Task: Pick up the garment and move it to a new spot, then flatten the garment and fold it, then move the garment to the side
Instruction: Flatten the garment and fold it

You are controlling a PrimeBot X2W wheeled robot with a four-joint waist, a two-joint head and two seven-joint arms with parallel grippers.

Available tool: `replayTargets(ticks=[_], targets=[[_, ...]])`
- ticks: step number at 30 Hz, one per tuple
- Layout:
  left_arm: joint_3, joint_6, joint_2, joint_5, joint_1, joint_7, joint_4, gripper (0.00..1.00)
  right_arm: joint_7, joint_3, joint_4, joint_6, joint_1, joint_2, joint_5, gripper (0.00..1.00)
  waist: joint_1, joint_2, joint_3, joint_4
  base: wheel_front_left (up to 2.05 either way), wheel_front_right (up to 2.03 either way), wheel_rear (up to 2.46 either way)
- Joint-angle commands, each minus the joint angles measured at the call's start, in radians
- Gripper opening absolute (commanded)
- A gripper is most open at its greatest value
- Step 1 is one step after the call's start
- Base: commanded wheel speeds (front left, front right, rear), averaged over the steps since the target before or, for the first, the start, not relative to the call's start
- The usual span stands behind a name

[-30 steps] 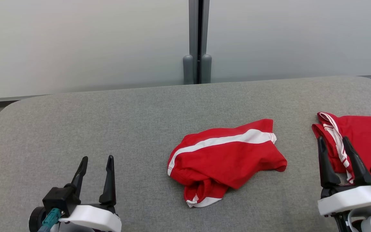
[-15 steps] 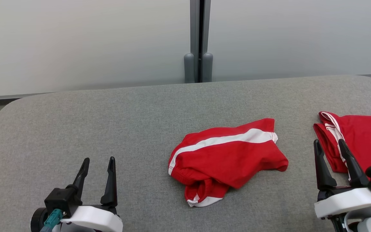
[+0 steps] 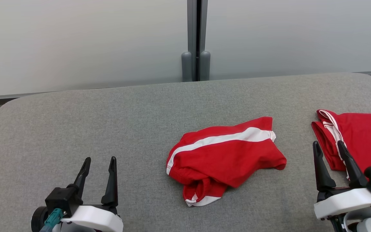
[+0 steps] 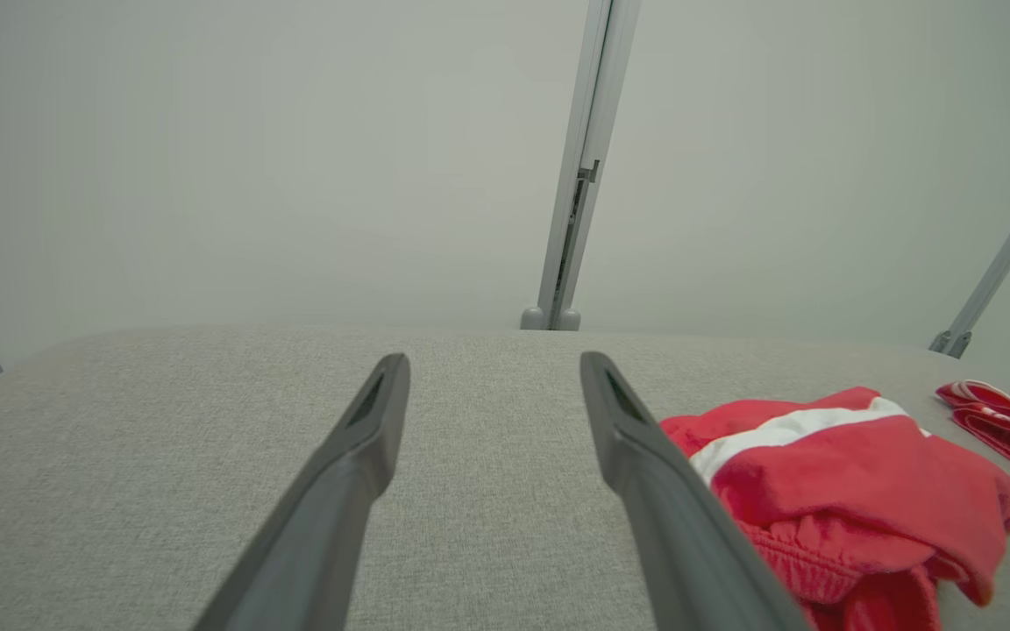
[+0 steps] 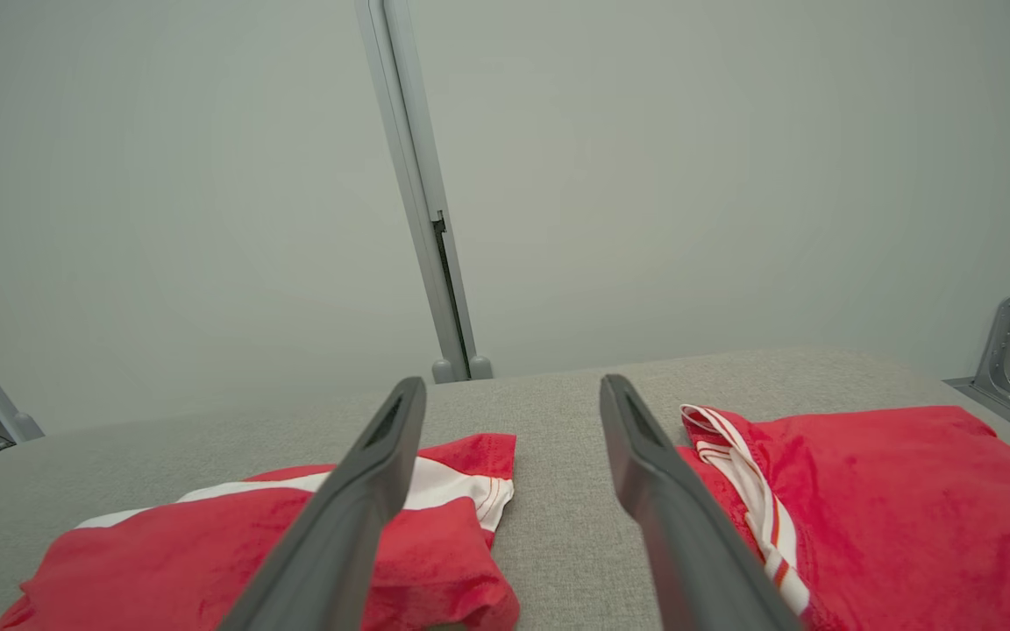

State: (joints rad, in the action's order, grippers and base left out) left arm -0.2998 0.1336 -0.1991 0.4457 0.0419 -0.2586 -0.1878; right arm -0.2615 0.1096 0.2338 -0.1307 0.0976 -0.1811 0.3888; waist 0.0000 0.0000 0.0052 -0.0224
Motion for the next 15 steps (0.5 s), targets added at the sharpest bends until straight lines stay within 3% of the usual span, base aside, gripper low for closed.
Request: replayTargets(ticks=[1,7,15], targets=[[0.0,0.002,-0.005,0.007,0.011,-0.001,0.003,1.0,-0.005,0.001,0.003,0.0,0.006,-0.008,0.006,1.0,0.0,0.0,0.001,-0.001,0.0,0.0,0.0],[-0.008,-0.024,0.015,0.047,0.026,0.026,0.032,1.0,-0.005,0.002,0.009,0.0,0.013,-0.008,0.007,1.0,0.0,0.0,0.008,-0.003,0.0,0.0,0.0],[-0.015,-0.128,0.084,0.299,0.039,0.232,0.065,1.0,-0.005,0.004,0.013,0.0,0.029,0.001,0.01,1.0,0.0,0.0,0.034,-0.019,0.0,0.0,0.0]])
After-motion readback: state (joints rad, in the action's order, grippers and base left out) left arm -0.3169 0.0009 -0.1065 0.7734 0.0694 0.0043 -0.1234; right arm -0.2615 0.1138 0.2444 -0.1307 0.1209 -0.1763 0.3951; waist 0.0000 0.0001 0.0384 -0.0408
